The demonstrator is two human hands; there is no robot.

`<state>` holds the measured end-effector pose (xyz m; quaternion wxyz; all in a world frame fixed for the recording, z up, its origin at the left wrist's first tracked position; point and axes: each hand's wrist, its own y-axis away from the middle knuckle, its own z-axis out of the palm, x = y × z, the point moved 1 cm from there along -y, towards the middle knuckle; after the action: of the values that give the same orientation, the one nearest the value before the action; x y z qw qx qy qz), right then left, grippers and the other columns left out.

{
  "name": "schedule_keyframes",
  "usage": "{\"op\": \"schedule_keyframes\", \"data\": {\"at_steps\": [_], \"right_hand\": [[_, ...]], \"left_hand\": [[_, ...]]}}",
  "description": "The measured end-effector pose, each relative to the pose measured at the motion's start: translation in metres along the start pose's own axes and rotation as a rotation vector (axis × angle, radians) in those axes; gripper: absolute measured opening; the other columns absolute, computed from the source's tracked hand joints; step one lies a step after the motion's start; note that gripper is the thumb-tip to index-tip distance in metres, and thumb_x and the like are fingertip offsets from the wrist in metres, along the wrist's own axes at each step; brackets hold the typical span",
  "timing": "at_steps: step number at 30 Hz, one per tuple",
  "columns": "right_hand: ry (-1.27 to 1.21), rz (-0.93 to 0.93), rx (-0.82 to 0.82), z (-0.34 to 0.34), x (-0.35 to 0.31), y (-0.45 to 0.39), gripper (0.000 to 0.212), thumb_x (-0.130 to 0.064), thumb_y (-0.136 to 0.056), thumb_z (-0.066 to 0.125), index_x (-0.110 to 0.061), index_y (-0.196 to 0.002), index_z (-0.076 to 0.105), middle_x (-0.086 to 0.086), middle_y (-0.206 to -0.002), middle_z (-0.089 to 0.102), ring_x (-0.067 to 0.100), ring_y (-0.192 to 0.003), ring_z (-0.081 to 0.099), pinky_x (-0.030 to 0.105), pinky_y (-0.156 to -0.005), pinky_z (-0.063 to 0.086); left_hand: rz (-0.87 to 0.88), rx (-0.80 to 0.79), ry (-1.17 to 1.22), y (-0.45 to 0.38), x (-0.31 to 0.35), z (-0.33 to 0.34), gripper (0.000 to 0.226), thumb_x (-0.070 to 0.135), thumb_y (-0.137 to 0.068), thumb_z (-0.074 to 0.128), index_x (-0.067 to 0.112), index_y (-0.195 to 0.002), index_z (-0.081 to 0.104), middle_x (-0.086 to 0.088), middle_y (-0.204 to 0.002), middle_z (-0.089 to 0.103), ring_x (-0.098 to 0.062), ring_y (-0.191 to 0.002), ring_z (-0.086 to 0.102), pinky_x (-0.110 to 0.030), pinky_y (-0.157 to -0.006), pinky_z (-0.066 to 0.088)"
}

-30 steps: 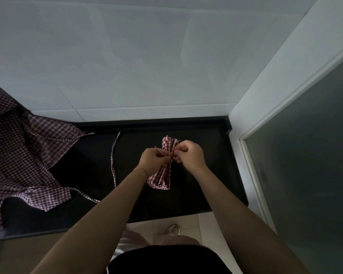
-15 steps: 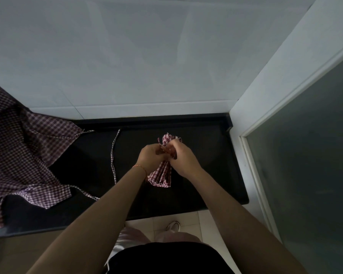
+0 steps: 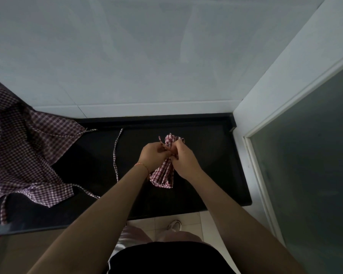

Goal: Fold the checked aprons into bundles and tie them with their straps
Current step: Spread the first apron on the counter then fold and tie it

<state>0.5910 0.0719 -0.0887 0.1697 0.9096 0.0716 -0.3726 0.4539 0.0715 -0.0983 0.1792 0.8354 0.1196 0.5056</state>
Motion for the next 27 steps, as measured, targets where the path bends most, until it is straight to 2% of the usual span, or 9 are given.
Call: {"op": "schedule_keyframes", "data": {"at_steps": [3, 6, 9, 11, 13, 18, 20, 23, 27], "right_hand": [[0.054, -0.031, 0.032, 0.003, 0.003, 0.000, 0.010, -0.011, -0.094, 0.059, -0.018, -0.094, 0.052, -0.005, -0.092, 0.055, 0.006, -0.083, 0.056, 0.022, -0.073, 0.049], [0.113, -0.077, 0.087, 0.007, 0.001, 0.002, 0.008, -0.011, -0.096, 0.057, -0.017, -0.091, 0.054, -0.005, -0.091, 0.055, 0.005, -0.082, 0.053, 0.019, -0.071, 0.043], [0.186, -0.112, 0.125, 0.009, -0.003, 0.006, 0.010, -0.013, -0.098, 0.054, -0.018, -0.090, 0.053, -0.005, -0.086, 0.052, 0.004, -0.077, 0.049, 0.017, -0.068, 0.038], [0.211, -0.135, 0.145, 0.011, -0.005, 0.008, 0.007, -0.015, -0.099, 0.052, -0.017, -0.093, 0.055, -0.005, -0.087, 0.051, 0.006, -0.078, 0.051, 0.018, -0.070, 0.042], [0.224, -0.141, 0.165, 0.012, -0.006, 0.009, 0.008, -0.017, -0.100, 0.051, -0.014, -0.100, 0.058, -0.002, -0.090, 0.054, 0.009, -0.081, 0.054, 0.022, -0.074, 0.047], [0.298, -0.078, 0.186, 0.015, -0.004, 0.008, 0.010, -0.018, -0.099, 0.052, -0.015, -0.106, 0.059, 0.001, -0.099, 0.057, 0.011, -0.090, 0.054, 0.022, -0.080, 0.044], [0.356, -0.095, 0.185, 0.015, -0.006, 0.006, 0.012, -0.016, -0.099, 0.052, -0.013, -0.109, 0.059, 0.003, -0.103, 0.058, 0.013, -0.096, 0.053, 0.022, -0.082, 0.041], [0.503, -0.179, 0.149, 0.013, -0.009, 0.007, 0.015, -0.012, -0.098, 0.052, -0.009, -0.111, 0.058, 0.006, -0.108, 0.058, 0.017, -0.099, 0.051, 0.026, -0.085, 0.041], [0.682, -0.223, 0.116, 0.012, -0.011, 0.008, 0.014, -0.011, -0.097, 0.052, -0.008, -0.109, 0.058, 0.008, -0.105, 0.059, 0.018, -0.094, 0.053, 0.028, -0.080, 0.043]], "left_hand": [[-0.019, 0.016, 0.045, 0.001, 0.000, 0.001, 0.003, 0.023, -0.090, 0.069, 0.022, -0.091, 0.071, 0.005, -0.089, 0.072, -0.014, -0.089, 0.069, -0.029, -0.082, 0.057], [-0.044, 0.032, 0.091, 0.001, 0.001, 0.001, 0.003, 0.026, -0.086, 0.073, 0.024, -0.086, 0.071, 0.005, -0.086, 0.073, -0.012, -0.084, 0.070, -0.034, -0.084, 0.059], [-0.089, 0.121, 0.068, -0.001, 0.001, 0.001, 0.014, 0.025, -0.081, 0.078, 0.022, -0.088, 0.066, 0.002, -0.087, 0.071, -0.012, -0.080, 0.070, -0.034, -0.078, 0.061], [-0.116, 0.180, 0.062, -0.002, 0.000, 0.001, 0.019, 0.024, -0.080, 0.079, 0.021, -0.089, 0.063, 0.000, -0.087, 0.070, -0.013, -0.078, 0.070, -0.034, -0.074, 0.062], [-0.124, 0.164, 0.057, -0.002, 0.000, 0.001, 0.018, 0.024, -0.083, 0.077, 0.021, -0.090, 0.061, -0.001, -0.088, 0.069, -0.013, -0.080, 0.070, -0.034, -0.076, 0.061], [-0.031, 0.045, -0.017, 0.007, 0.000, 0.005, 0.021, 0.012, -0.084, 0.073, 0.022, -0.093, 0.056, 0.003, -0.094, 0.066, -0.009, -0.086, 0.064, -0.021, -0.075, 0.053], [0.000, 0.079, -0.073, 0.008, 0.001, 0.007, 0.019, 0.009, -0.085, 0.070, 0.023, -0.089, 0.057, 0.004, -0.091, 0.064, -0.008, -0.085, 0.062, -0.018, -0.071, 0.048], [0.029, 0.158, -0.119, 0.009, 0.001, 0.011, 0.016, 0.006, -0.088, 0.062, 0.020, -0.086, 0.057, 0.002, -0.085, 0.063, -0.012, -0.078, 0.060, -0.022, -0.069, 0.050], [0.107, 0.187, -0.232, 0.009, 0.001, 0.015, 0.014, 0.005, -0.091, 0.055, 0.017, -0.084, 0.055, -0.001, -0.075, 0.061, -0.015, -0.066, 0.057, -0.032, -0.064, 0.053]]}}
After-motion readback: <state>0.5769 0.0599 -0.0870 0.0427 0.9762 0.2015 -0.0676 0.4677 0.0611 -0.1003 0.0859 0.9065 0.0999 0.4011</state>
